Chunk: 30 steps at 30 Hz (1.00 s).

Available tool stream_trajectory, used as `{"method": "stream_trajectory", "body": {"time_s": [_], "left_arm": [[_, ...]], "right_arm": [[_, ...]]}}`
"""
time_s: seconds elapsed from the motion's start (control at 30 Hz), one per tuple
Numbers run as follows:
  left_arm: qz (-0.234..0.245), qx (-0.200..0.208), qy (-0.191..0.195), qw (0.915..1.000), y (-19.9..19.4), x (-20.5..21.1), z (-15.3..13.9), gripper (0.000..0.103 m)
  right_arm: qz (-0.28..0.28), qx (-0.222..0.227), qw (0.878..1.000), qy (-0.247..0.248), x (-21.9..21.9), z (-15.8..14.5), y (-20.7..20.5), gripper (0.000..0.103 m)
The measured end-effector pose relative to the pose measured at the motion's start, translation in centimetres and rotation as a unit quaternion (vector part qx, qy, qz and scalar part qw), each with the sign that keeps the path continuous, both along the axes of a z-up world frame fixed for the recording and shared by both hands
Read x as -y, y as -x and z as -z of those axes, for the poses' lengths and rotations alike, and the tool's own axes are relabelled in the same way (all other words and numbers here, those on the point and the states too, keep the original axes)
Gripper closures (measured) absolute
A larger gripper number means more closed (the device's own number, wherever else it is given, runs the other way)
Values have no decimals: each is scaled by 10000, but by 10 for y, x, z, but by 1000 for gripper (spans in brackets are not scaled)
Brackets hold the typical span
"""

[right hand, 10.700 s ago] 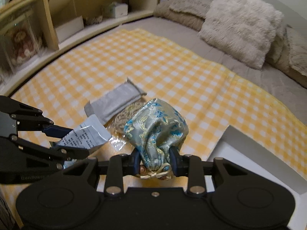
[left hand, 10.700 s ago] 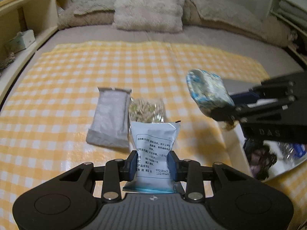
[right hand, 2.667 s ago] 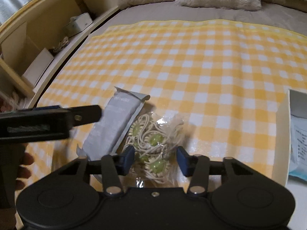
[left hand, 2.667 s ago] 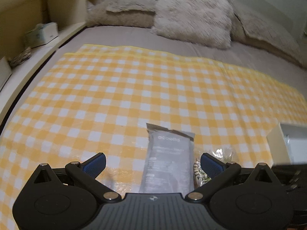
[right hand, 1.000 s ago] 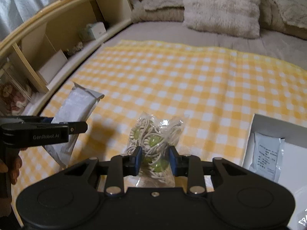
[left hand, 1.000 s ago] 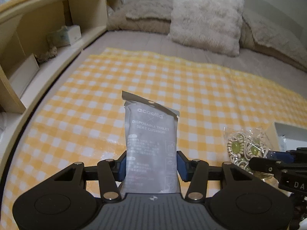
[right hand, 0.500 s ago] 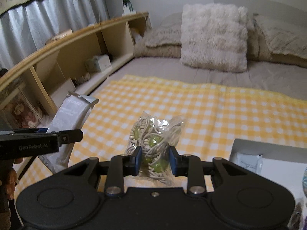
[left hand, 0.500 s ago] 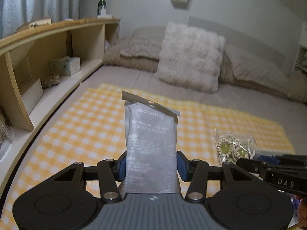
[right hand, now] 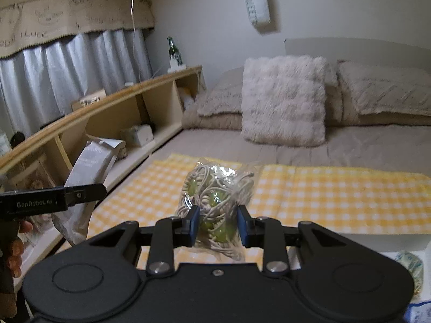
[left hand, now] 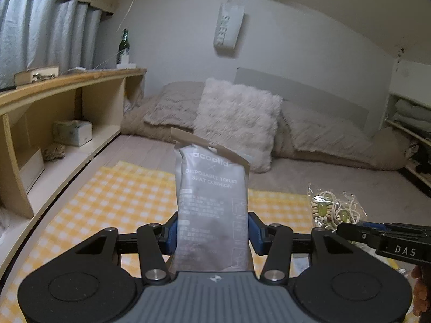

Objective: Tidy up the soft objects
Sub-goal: 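Lift the grey pack and bead bag over the white box and release both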

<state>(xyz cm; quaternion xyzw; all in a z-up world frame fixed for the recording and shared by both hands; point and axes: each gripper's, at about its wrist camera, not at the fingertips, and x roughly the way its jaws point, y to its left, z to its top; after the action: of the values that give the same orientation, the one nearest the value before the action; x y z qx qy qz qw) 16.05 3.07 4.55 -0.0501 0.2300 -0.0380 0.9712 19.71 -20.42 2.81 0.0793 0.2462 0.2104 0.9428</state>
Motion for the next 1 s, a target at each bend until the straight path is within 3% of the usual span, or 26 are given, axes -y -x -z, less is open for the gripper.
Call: {"method": "stream_trajectory", "body": {"time_s": [0.23, 0.6, 0.9, 1.0], "left_arm": [[412, 120, 34, 9991, 0, 31, -3, 52], [1239, -167, 73, 9921, -26, 99, 22, 52], [2118, -557, -30, 9757, -58, 155, 54, 52], [2569, -554, -449, 9638, -71, 175, 68, 51]], "right_arm": [[351, 239, 9991, -40, 39, -13, 16, 73], [1165, 141, 9931, -92, 111, -6, 24, 73], [1601, -195, 9868, -146, 153, 12, 11, 72], [1679, -208, 9854, -185, 162, 14, 8, 73]]}}
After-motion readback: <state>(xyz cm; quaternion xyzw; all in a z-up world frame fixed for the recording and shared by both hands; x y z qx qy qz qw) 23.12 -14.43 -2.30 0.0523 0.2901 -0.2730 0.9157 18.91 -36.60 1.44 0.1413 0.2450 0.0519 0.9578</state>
